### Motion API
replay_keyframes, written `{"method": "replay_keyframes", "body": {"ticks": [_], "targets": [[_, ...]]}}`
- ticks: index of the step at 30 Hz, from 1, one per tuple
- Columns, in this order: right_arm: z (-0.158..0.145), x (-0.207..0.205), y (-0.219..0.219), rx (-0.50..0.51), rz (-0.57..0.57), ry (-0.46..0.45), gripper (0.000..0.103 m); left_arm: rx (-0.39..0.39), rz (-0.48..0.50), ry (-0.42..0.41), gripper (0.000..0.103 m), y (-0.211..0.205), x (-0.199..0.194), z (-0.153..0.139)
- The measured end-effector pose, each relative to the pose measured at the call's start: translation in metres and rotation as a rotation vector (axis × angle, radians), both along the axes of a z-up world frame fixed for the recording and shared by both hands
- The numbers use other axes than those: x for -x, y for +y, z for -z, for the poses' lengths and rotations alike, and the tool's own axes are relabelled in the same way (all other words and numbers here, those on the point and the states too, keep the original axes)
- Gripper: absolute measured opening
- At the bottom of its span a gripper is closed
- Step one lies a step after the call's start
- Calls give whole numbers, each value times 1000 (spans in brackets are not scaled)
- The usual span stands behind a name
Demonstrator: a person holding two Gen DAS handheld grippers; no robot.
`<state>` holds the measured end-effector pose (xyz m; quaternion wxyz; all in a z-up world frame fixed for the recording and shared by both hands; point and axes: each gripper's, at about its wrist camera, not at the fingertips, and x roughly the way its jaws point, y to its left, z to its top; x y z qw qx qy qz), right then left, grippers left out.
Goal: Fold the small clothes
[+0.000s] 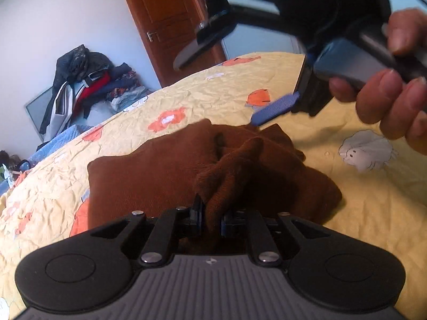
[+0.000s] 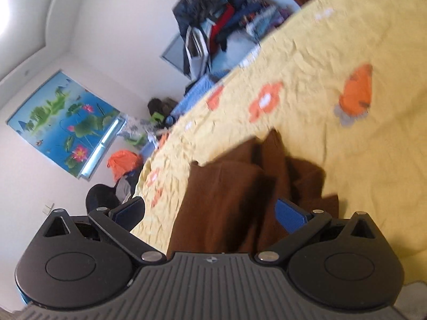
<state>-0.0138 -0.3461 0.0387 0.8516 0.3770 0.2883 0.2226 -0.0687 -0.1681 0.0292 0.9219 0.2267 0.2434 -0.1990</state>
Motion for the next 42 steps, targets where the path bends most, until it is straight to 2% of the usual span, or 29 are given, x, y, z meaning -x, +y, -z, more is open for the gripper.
{"method": "replay_keyframes", "body": {"ticks": [2, 6, 8, 10, 13, 17, 19, 20, 22, 23, 24, 27, 30, 31, 33, 34, 35, 37, 38, 39, 40, 41, 42], "targets": [[5, -10, -2, -53, -26, 43, 103, -2, 0, -11, 11, 4, -1, -3], [7, -38, -2, -223, -113, 101, 103, -34, 15, -75, 13, -1, 7, -6], [5, -55, 1, -163, -105, 143, 103, -62, 28, -129, 14, -5, 8, -6], [9, -75, 3, -93, -90, 211, 103, -86, 42, -149, 14, -10, 9, -3], [24, -96, 8, -122, -144, 288, 103, -108, 56, -137, 16, -14, 4, 5], [26, -110, 21, -66, -185, 308, 103, -131, 76, -162, 16, -18, 8, 8], [27, -115, 26, -46, -191, 304, 99, -121, 81, -163, 15, -16, 9, 6], [26, -116, 29, -21, -197, 293, 90, -117, 83, -166, 14, -15, 9, 5], [23, -119, 36, 59, -199, 279, 55, -106, 90, -180, 12, -16, 12, 2], [23, -120, 37, 98, -193, 280, 22, -99, 98, -195, 11, -12, 18, 1], [23, -120, 38, 129, -186, 287, 17, -93, 107, -207, 10, -12, 21, -3], [5, -102, 27, 132, -175, 184, 17, -55, 170, -243, 10, -13, 32, -13], [-16, -69, 1, 130, -131, 93, 17, -29, 260, -205, 10, -18, 41, -9], [-14, -58, -10, 133, -104, 88, 17, -28, 274, -172, 10, -21, 41, -3], [5, -48, -28, 135, -45, 144, 17, -23, 266, -60, 10, -24, 33, 14], [18, -46, -34, 131, -31, 186, 19, -31, 259, -40, 10, -24, 32, 20], [32, -46, -36, 109, -28, 210, 21, -34, 267, -67, 12, -21, 36, 20], [43, -41, -40, 32, 0, 197, 29, -4, 299, -43, 16, -12, 38, 9], [42, -40, -42, 10, 9, 198, 39, 35, 322, -18, 28, -2, 39, 1], [39, -40, -42, 5, 17, 189, 58, 77, 337, -2, 53, 11, 38, -6], [33, -39, -43, 9, 33, 167, 68, 109, 333, 3, 71, 25, 38, -11], [25, -38, -45, 20, 58, 136, 82, 139, 321, -2, 100, 40, 39, -16], [16, -38, -44, 38, 85, 106, 87, 171, 309, -19, 102, 55, 42, -20]]}}
